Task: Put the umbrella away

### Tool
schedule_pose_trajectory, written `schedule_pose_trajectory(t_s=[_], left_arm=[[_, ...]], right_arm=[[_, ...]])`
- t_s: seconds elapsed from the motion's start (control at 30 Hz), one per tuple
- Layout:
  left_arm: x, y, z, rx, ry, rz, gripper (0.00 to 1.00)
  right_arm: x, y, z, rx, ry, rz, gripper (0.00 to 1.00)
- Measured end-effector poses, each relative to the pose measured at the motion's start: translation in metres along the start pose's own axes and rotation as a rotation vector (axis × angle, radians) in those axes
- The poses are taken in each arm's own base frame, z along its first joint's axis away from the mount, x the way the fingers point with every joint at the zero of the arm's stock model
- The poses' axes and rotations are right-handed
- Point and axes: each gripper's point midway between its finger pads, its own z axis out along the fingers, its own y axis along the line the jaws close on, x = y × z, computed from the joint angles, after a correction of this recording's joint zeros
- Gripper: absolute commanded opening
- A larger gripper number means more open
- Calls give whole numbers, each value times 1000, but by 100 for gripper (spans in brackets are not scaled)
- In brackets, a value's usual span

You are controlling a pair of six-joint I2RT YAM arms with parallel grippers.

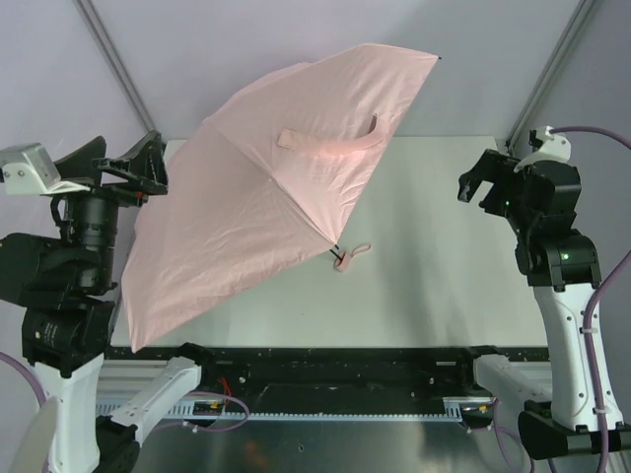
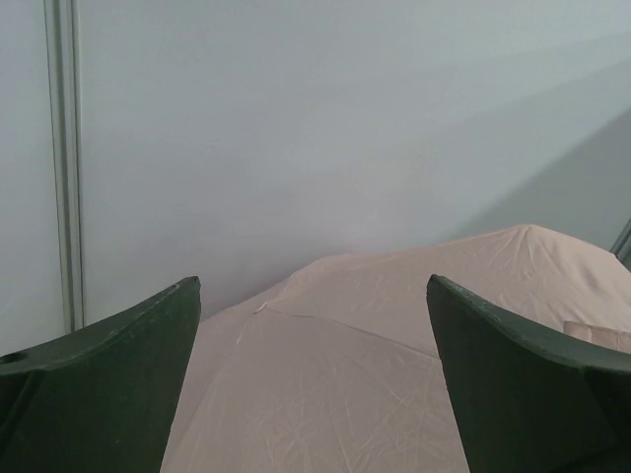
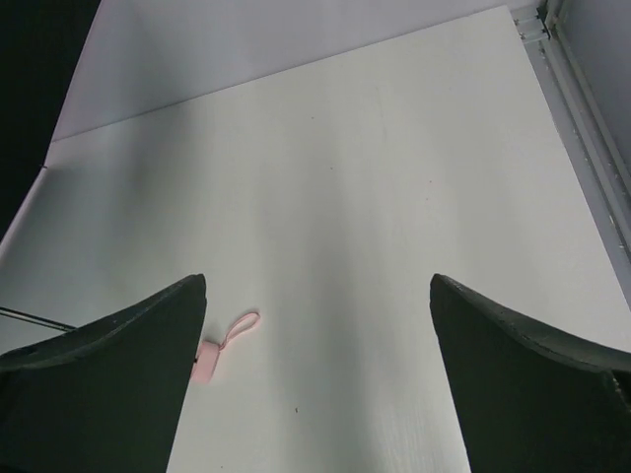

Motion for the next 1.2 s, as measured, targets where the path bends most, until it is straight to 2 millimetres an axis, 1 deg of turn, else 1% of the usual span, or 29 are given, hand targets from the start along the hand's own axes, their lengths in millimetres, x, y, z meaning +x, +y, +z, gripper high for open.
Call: schedule_pose_trajectory(t_s=[0.1,0.17,0.2,0.27,0.37,0.43,0.5,0.57,0.6,0.67,0.73,0.8,0.9,0.97,1.0,1.07,1.1,1.13,1.2], left_arm=[[-4,0,-3,1,-9,-2,99],[-4,0,-3,2,-10,-3,99],[-4,0,-3,3,-9,-3,99],[-4,0,-3,3,-9,-4,99],[-5,-1,-5,6,-12,-6,99],[-7,-2,-7,12,-17,-10,99],[-10,-3,-12,25,-25,-15,99],[-13,-7,-17,54,-33,-19,100],[-15,-10,-20,70,-37,-22,99],[-19,-13,-25,94,-48,-29,100],[-24,-15,-30,105,-61,-38,99],[-27,-16,-34,114,-71,-54,99],[-32,-21,-44,153,-84,-79,99],[-38,-25,-54,189,-99,-91,99],[-41,-27,-58,208,-109,-93,99],[-48,-29,-67,234,-132,-97,99],[-50,-30,-70,244,-142,-97,99],[-52,-30,-74,253,-152,-96,99],[-53,-31,-80,271,-163,-90,99]], right_arm=[[2,0,4,13,9,7,99],[5,0,11,15,11,21,99],[8,1,18,11,0,31,99],[21,-1,28,4,-5,48,99],[52,4,46,-60,9,61,99],[72,20,63,-145,43,63,99],[88,48,83,-245,80,47,98],[112,88,107,-357,119,4,98],[125,105,114,-399,138,-19,98],[158,147,124,-506,175,-84,99],[191,186,123,-617,203,-147,99],[219,221,117,-727,215,-207,99],[252,262,106,-853,216,-280,97],[267,285,104,-908,211,-314,96],[273,299,106,-926,207,-327,95],[279,318,115,-931,201,-342,93],[281,325,119,-929,195,-347,90],[282,334,123,-923,184,-351,84],[284,347,130,-904,156,-359,67]])
